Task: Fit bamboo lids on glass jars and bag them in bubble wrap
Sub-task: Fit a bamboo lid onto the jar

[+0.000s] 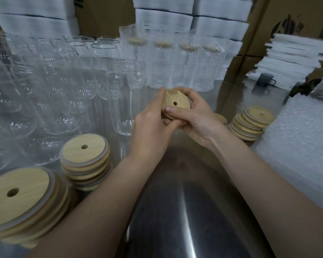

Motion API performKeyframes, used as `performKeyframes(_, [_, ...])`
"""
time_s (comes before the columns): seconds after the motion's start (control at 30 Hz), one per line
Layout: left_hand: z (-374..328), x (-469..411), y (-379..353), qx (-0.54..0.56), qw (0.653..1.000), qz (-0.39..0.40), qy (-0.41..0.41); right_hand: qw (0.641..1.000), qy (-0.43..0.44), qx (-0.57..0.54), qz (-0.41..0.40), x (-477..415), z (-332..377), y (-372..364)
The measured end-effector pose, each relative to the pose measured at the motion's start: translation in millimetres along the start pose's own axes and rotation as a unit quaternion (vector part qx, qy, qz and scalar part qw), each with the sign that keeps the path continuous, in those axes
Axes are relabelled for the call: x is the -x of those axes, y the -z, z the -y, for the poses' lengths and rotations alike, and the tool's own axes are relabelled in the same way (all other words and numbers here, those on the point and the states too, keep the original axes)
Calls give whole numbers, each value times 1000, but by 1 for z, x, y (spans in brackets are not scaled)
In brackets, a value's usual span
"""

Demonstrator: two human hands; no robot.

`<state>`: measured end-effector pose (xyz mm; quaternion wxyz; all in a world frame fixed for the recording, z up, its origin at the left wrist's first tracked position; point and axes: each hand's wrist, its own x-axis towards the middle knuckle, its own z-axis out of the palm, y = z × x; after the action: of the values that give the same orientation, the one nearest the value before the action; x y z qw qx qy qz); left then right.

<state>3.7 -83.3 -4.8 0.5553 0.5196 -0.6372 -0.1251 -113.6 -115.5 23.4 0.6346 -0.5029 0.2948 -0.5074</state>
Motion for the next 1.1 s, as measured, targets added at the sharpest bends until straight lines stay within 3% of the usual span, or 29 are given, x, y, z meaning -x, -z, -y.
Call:
performKeyframes(0.27, [-4, 4, -5, -34, 996, 46, -74, 994, -4, 14, -105, -2, -1, -1])
performKeyframes(0.4, [-9, 3, -3, 12, 997, -5, -77, 999, -26, -8, -40, -3, 2, 1])
performKeyframes(0.57, [-11, 1, 3, 89, 992, -87, -20, 998, 23, 37, 54, 1, -2, 4])
performKeyframes(0.67, [-11, 0, 4, 116, 986, -116, -5, 996, 47, 43, 61, 2, -3, 4])
performKeyframes(0.87, [-15, -1, 3, 180, 976, -116, 44, 976, 105, 192, -14, 3, -6, 0])
performKeyframes(1.1, [-14, 1, 2, 265, 961, -45, 72, 969, 136, 190, -83, 2, -8, -3])
